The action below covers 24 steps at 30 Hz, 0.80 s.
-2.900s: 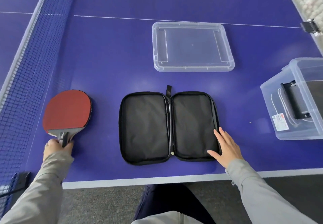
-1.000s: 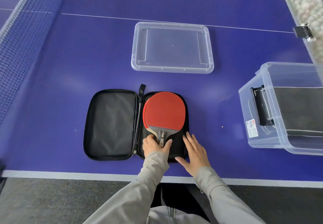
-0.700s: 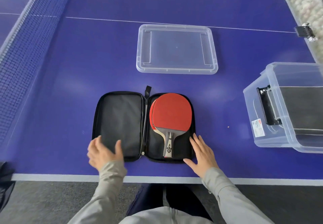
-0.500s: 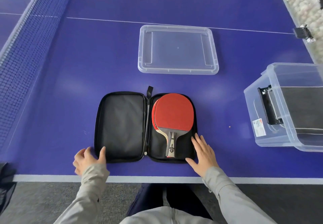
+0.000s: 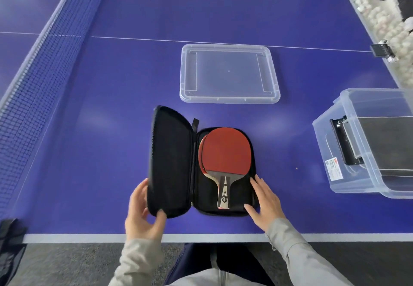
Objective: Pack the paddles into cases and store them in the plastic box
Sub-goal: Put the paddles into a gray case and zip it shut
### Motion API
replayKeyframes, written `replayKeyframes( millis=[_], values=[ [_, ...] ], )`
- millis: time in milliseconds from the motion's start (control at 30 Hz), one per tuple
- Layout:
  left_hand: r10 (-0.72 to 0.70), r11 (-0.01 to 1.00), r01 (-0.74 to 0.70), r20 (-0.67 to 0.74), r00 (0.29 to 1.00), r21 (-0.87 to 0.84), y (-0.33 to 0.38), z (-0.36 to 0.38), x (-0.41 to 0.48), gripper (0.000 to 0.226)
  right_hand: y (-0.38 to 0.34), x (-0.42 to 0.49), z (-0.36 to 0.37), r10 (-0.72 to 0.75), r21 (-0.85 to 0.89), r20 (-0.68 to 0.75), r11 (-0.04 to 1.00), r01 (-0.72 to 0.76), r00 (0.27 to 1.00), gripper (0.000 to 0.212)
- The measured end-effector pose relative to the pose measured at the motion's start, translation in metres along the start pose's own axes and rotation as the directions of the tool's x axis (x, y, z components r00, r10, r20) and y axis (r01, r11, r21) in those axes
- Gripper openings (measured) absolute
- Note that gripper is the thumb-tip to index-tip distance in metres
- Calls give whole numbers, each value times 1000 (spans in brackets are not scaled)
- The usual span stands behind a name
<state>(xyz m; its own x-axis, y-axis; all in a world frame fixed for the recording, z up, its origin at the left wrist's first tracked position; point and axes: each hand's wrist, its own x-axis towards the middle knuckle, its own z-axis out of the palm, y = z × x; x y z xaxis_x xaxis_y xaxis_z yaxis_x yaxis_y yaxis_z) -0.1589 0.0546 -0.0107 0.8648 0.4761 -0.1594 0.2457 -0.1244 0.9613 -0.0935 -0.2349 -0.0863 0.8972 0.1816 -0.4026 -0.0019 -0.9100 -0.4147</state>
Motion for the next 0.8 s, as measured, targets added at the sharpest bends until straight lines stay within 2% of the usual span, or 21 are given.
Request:
replayKeyframes(
  millis=[100,200,300,367,433,500,567,633,667,733,800],
  values=[
    [181,971,-205,187,966,121,11,37,-12,72,-16,2,-19,57,287,-200,958,3,978,56],
    [310,887,-413,395,865,207,10,75,-19,72,-39,9,-42,137,520,-338,852,64,931,32],
    [364,805,-536,500,786,255,4,106,-24,66,-61,18,-61,184,708,-280,702,73,942,15],
    [376,762,-579,530,760,289,-1,119,-27,65,-66,24,-66,201,721,-190,693,-3,961,6],
    [370,746,-594,553,746,302,-4,125,-27,69,-64,28,-64,238,687,-125,721,-89,963,22],
    [346,750,-582,562,751,316,-8,122,-24,73,-60,31,-61,276,649,-126,750,-131,953,35],
    [276,788,-487,492,826,377,-13,115,-14,79,-53,34,-60,302,647,-158,751,-132,940,34],
    [133,848,-273,316,939,455,-22,108,5,84,-46,38,-58,328,655,-152,740,-153,933,32],
    [21,869,-131,229,973,477,-27,104,16,83,-41,39,-56,340,651,-132,738,-177,931,33],
    [-255,885,174,136,957,432,-32,101,38,83,-32,43,-50,368,623,-82,744,-241,926,38],
    [-445,878,400,143,884,263,-32,103,54,82,-24,45,-44,388,595,-40,749,-290,921,41]
  ],
)
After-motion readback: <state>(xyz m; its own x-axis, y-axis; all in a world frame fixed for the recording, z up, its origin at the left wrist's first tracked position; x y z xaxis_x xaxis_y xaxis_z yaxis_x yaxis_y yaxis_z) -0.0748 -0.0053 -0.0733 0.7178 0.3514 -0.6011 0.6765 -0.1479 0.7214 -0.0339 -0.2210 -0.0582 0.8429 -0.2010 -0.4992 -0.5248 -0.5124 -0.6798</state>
